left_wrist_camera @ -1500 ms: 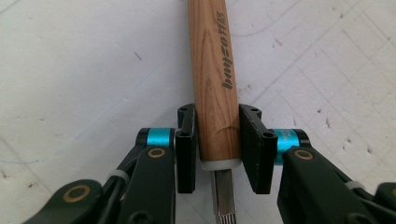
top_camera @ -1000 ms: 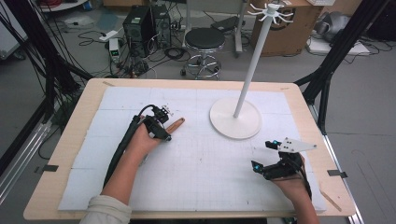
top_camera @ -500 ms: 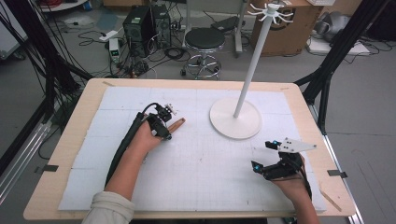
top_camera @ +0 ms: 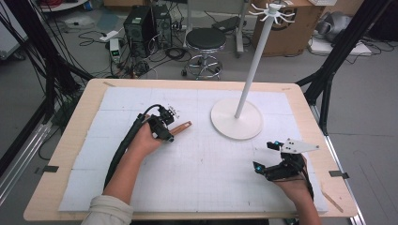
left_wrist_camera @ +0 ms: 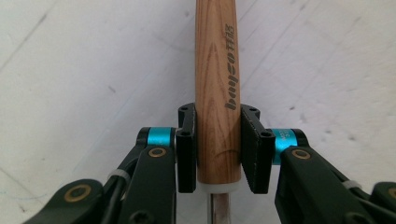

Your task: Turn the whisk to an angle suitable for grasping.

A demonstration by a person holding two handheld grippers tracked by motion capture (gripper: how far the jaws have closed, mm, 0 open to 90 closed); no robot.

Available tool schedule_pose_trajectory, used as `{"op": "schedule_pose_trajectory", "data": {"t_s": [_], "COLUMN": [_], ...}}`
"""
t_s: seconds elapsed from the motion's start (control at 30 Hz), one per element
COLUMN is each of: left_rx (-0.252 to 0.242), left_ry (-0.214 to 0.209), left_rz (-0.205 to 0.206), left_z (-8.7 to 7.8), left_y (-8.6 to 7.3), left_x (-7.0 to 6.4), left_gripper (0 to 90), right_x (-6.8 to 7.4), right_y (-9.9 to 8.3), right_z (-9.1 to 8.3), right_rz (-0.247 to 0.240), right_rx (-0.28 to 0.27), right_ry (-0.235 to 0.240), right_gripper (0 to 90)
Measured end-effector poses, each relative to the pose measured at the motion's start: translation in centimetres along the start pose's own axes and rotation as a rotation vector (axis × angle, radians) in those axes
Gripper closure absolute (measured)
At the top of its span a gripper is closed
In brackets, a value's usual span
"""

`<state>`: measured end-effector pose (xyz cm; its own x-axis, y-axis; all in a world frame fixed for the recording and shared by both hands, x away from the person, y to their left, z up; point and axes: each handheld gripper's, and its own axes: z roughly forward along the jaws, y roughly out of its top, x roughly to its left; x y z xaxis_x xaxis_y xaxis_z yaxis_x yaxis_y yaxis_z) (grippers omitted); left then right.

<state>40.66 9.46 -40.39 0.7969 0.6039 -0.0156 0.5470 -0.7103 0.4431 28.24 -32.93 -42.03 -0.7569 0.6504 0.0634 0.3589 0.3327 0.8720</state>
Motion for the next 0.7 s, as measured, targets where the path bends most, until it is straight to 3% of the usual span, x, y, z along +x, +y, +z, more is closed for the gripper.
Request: {"op": "schedule_pose_trajectory", "data": {"t_s": [0.03, 0.23, 0.43, 0.7], "left_rx": [0.0, -0.107, -0.224, -0.306], "left_ry": [0.0, -0.046, -0.124, -0.179], "left_rz": [0.0, -0.007, -0.01, 0.0], "left_z": [0.0, -2.1, -4.2, -5.6], "left_y": [0.0, -0.2, -0.6, -0.7], "left_x": [0.0, -0.1, -0.3, -0.3], "left_gripper": [70.3, 70.3, 70.4, 70.3], "right_x": [0.0, 0.0, 0.1, 0.3], "right_y": [0.0, 0.1, 0.2, 0.1], "right_z": [0.0, -0.1, -0.3, -0.1], "right_rz": [0.001, 0.005, 0.012, 0.001], "right_rx": [-0.001, -0.007, -0.013, -0.004], "right_ry": [0.001, 0.001, -0.008, -0.008], "right_gripper": [0.4, 0.4, 0.4, 0.4]}}
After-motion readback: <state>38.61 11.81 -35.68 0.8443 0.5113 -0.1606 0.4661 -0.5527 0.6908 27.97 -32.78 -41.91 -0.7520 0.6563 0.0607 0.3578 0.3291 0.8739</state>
